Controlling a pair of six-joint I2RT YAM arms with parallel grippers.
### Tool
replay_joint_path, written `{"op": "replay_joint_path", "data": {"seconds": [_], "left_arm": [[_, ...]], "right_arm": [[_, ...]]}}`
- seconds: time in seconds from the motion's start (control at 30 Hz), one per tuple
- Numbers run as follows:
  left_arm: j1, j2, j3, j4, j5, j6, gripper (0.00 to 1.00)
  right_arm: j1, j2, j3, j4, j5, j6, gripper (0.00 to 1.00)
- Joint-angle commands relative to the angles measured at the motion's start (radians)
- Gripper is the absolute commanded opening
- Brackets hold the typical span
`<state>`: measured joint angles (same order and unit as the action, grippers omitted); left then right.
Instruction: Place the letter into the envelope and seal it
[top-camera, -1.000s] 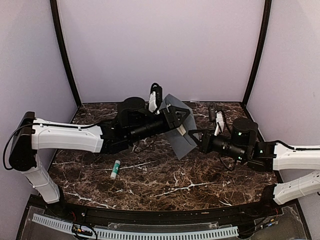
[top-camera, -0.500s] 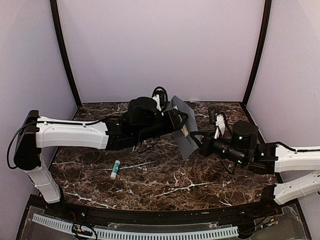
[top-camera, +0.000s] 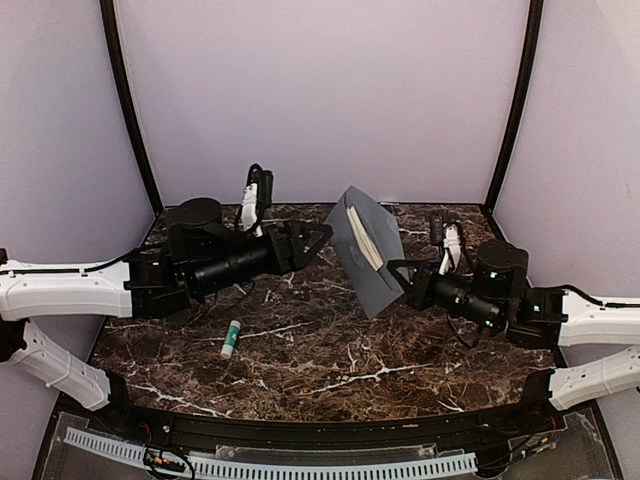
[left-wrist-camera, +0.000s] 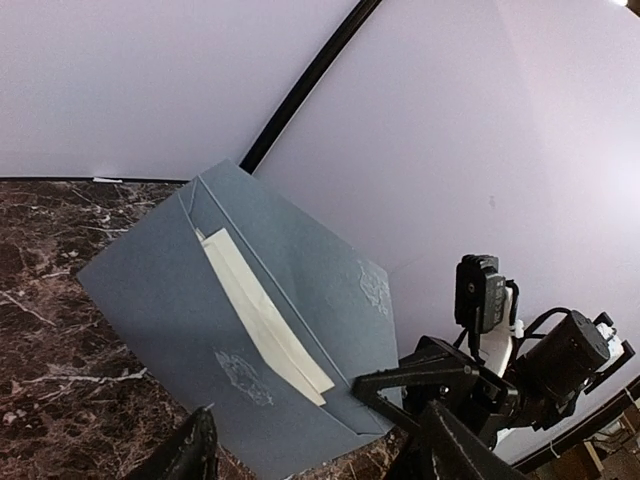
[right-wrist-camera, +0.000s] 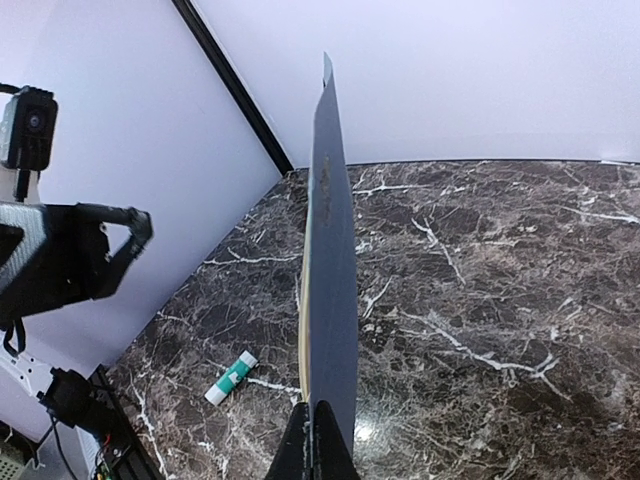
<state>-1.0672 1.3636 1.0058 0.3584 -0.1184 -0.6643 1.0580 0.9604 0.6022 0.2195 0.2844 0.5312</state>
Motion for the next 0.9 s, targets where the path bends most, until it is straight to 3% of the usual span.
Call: {"op": "replay_joint_path", "data": {"seconds": [0.0, 0.17, 0.23, 0.37, 0.5, 0.87], "left_arm": [[0.001, -0.152, -0.128, -0.052, -0.117, 0.075, 0.69], [0.001, -0.285, -0.244, -0.190, -0.233, 0.083, 0.69], [0.001, -0.308, -0.255, -0.335, -0.292, 0.061, 0.69], [0.001, -0.306, -0.247, -0.567, -0.405, -0.018, 0.69], [0.000, -0.301, -0.271, -0.658, -0.412, -0.082, 0.68], [-0.039, -0.268, -0.272, -0.883, -0.466, -0.220, 0.70]], "right_arm": [[0.007, 0.052, 0.043, -0.045, -0.115, 0.064, 0.00], [0.006, 0.155, 0.061, -0.002, -0.358, 0.113, 0.00], [0.004, 0.202, 0.073, 0.013, -0.441, 0.126, 0.00], [-0.014, 0.290, 0.083, 0.028, -0.507, 0.133, 0.00], [-0.069, 0.390, 0.069, 0.058, -0.578, 0.162, 0.00], [-0.166, 0.486, -0.015, 0.090, -0.485, 0.180, 0.00]]}}
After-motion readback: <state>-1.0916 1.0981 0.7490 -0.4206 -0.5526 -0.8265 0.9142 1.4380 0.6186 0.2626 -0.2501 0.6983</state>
